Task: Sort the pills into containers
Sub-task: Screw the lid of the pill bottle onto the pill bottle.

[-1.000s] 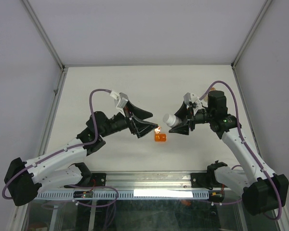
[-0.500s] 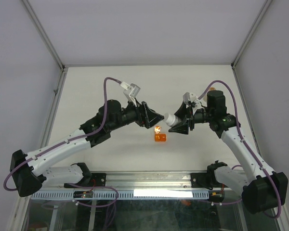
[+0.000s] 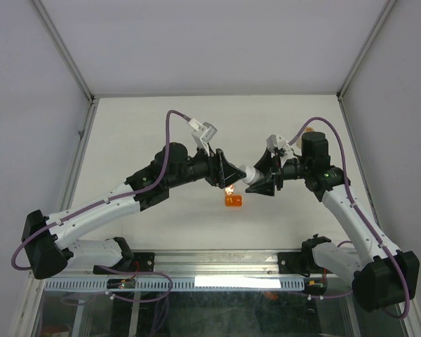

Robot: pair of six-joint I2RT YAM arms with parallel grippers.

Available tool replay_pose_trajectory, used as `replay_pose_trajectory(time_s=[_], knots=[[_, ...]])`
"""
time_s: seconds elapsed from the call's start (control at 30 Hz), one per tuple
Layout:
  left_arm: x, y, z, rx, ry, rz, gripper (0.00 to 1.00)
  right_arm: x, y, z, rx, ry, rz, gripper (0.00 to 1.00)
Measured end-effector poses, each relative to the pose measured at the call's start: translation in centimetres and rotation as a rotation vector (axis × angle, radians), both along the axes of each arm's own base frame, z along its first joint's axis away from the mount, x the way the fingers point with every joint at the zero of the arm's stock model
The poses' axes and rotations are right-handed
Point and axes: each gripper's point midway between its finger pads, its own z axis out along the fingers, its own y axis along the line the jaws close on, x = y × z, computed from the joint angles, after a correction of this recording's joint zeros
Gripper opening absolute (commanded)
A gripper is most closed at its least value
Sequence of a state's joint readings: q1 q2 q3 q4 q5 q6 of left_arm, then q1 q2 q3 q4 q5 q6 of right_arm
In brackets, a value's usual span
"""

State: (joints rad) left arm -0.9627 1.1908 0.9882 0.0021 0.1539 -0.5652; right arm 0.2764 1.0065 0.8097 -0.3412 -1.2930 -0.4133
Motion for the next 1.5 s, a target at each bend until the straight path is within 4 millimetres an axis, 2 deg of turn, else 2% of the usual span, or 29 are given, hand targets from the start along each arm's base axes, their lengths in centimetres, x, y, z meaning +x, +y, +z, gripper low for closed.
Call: replay_pose_trajectory(time_s=[0.37, 0.67, 1.4, 1.5], knots=[[-0.1, -0.1, 0.2, -0.003, -0.002, -0.005, 0.57, 0.0, 0.0, 0.0, 0.0, 0.0, 0.0, 0.0], [-0.5, -0.4, 1.3, -0.019, -0.014, -0.017, 0.53, 0.0, 0.0, 0.0, -0.001, 0.0, -0.001, 0.0], [-0.1, -1.2, 0.1, 0.025, 0.01, -0.022, 0.47, 0.0, 0.0, 0.0, -0.001, 0.0, -0.002, 0.0], [-0.2, -1.3, 0.0, 0.028, 0.011, -0.024, 0.39, 0.0, 0.0, 0.0, -0.001, 0.0, -0.001, 0.0]])
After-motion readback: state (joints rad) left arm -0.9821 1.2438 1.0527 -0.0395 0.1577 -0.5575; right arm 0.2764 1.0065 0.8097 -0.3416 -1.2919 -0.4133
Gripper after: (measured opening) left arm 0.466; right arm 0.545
